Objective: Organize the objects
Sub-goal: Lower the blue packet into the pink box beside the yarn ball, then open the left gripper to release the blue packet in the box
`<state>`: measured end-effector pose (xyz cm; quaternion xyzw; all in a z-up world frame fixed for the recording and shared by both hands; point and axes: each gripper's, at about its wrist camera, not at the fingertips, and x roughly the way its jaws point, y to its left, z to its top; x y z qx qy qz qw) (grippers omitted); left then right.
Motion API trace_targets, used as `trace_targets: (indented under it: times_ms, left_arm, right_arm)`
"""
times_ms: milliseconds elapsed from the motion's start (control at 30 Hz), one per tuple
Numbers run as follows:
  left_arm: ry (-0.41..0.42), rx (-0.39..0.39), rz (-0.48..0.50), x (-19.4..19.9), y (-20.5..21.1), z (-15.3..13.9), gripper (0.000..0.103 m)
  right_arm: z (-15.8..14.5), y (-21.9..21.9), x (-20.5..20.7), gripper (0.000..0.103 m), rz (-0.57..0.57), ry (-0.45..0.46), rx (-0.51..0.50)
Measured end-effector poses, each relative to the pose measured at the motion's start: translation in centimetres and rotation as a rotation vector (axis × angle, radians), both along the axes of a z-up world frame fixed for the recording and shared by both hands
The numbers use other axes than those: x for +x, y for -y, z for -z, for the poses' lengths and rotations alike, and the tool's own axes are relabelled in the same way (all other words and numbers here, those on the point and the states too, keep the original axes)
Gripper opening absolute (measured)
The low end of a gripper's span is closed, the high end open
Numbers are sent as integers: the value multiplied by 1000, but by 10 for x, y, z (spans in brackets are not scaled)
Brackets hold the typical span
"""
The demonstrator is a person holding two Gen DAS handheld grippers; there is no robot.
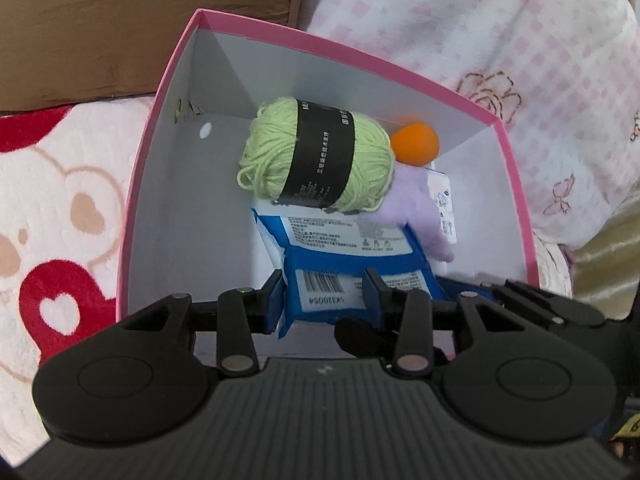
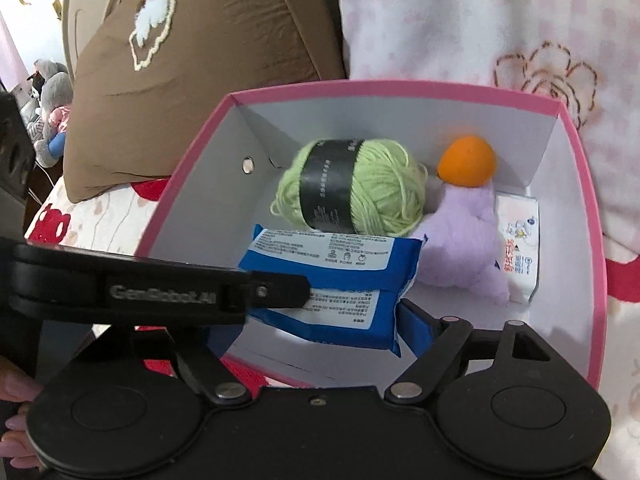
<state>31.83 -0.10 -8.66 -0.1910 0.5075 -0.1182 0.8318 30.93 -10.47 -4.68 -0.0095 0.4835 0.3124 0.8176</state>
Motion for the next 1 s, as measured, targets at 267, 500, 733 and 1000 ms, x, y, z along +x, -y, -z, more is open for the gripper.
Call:
trace_targets:
  times_ms: [267, 500, 733, 1000]
  left_arm:
    - [3, 74, 4, 10, 3, 5, 37]
    - [-2, 108, -27, 13, 7, 15, 37]
    - [28, 175, -45, 8, 12, 15, 36]
    - [49, 180, -42, 1, 9, 11, 36]
  right_arm:
    - [16, 8, 11, 74, 55, -66, 84]
    - [27, 1, 18, 70, 53, -72, 45]
    - [35, 1, 20, 64, 71, -60, 20]
    - [34, -8, 16, 28, 55, -38, -1]
